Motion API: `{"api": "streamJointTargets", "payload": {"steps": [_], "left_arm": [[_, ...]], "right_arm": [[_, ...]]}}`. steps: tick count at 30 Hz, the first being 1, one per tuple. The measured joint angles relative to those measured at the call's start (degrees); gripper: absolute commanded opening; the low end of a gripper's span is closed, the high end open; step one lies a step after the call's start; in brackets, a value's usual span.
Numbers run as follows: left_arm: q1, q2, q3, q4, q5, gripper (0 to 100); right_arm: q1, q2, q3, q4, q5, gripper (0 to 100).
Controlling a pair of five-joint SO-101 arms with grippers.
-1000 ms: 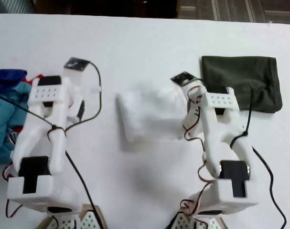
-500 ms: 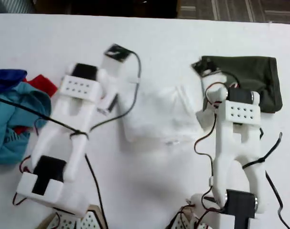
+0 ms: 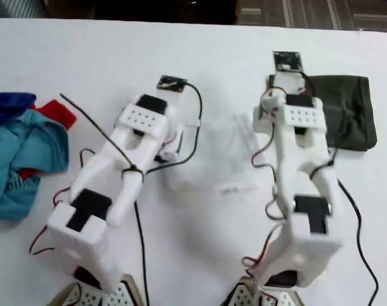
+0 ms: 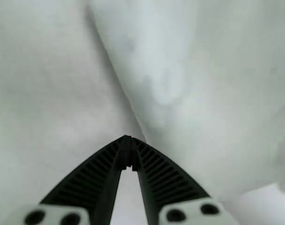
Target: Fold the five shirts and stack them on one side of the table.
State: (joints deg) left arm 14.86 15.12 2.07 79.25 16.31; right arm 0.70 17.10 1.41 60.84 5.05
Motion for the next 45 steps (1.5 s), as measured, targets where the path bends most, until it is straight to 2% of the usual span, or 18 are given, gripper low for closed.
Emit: {"api": "streamJointTargets", "payload": {"steps": [7, 12, 16, 23, 27, 32, 41, 45], "left_arm": [[4.75, 1.14, -3.08, 4.75, 3.60, 3], [4.84, 5.36, 0.00, -2.55, 3.87, 3], [4.84, 7.82, 0.97, -2.99, 3.87, 3], [4.75, 7.74, 0.88, 2.46, 3.78, 3], [4.84, 3.52, 0.97, 6.59, 1.67, 3], [5.63, -0.79, 0.97, 7.12, -1.05, 3], [7.38, 4.13, 7.21, -4.31, -1.41, 3], [7.74, 5.80, 7.74, -5.27, -1.32, 3]], "right_arm": [[-0.44, 10.64, -14.86, 7.30, -0.18, 1.9], [-0.44, 13.45, -20.84, 10.90, -0.26, 1.9], [-0.44, 13.63, -22.15, 12.13, -0.26, 1.9], [-1.58, 13.63, -22.15, 14.77, -0.26, 1.9], [-1.58, 13.63, -22.15, 14.77, -0.26, 1.9], [-2.37, 13.63, -22.15, 15.56, -0.26, 1.9], [-3.08, 13.63, -22.15, 20.40, -0.26, 1.9], [-3.08, 13.63, -22.15, 21.36, -0.26, 1.9]]}}
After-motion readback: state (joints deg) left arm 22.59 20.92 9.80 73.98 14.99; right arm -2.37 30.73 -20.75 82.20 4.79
